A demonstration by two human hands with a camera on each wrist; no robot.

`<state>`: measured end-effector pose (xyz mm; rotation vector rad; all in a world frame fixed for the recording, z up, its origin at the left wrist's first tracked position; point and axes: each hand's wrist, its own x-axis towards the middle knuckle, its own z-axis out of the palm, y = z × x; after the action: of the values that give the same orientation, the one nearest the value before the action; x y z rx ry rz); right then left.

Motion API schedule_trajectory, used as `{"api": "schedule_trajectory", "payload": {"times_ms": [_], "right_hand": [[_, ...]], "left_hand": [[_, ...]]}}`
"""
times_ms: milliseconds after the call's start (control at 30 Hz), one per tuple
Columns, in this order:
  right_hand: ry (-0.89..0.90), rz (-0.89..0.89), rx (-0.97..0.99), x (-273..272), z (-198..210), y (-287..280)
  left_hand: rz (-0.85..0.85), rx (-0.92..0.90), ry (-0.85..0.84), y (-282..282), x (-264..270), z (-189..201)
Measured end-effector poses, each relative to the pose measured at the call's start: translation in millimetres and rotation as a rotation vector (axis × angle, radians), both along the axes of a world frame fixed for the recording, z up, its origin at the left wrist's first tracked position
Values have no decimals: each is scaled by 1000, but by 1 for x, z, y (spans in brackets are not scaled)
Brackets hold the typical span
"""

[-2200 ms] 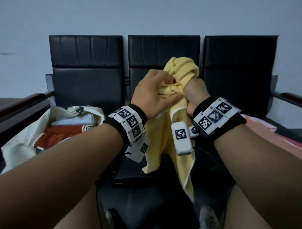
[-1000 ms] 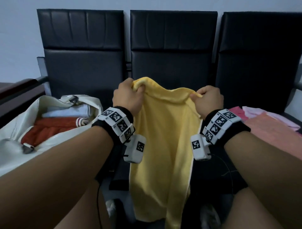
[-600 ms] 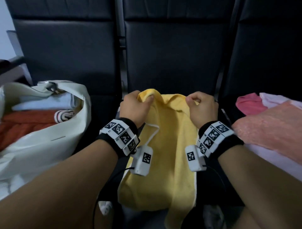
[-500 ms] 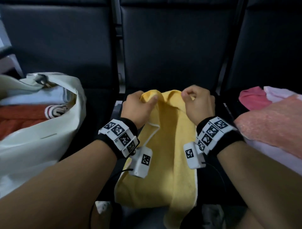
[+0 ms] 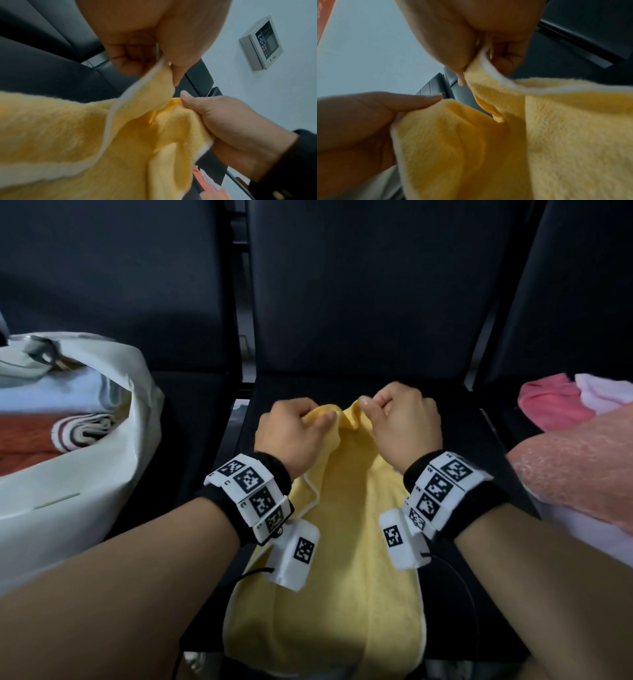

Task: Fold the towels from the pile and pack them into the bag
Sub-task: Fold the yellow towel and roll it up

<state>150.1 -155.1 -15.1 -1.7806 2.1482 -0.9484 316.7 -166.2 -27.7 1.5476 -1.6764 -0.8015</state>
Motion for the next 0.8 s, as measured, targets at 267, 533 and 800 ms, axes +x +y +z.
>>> {"api": "schedule_trajectory", "payload": {"times_ms": [267, 533, 800], "right_hand": [[-86, 80, 54, 7, -7, 2], [-252, -15, 66, 7, -7, -4], [-360, -55, -137, 3, -2, -2]], "left_hand": [[7, 23, -24, 6, -4, -6], [36, -53, -48, 4, -2, -4], [-376, 200, -666, 3, -8, -2]]}}
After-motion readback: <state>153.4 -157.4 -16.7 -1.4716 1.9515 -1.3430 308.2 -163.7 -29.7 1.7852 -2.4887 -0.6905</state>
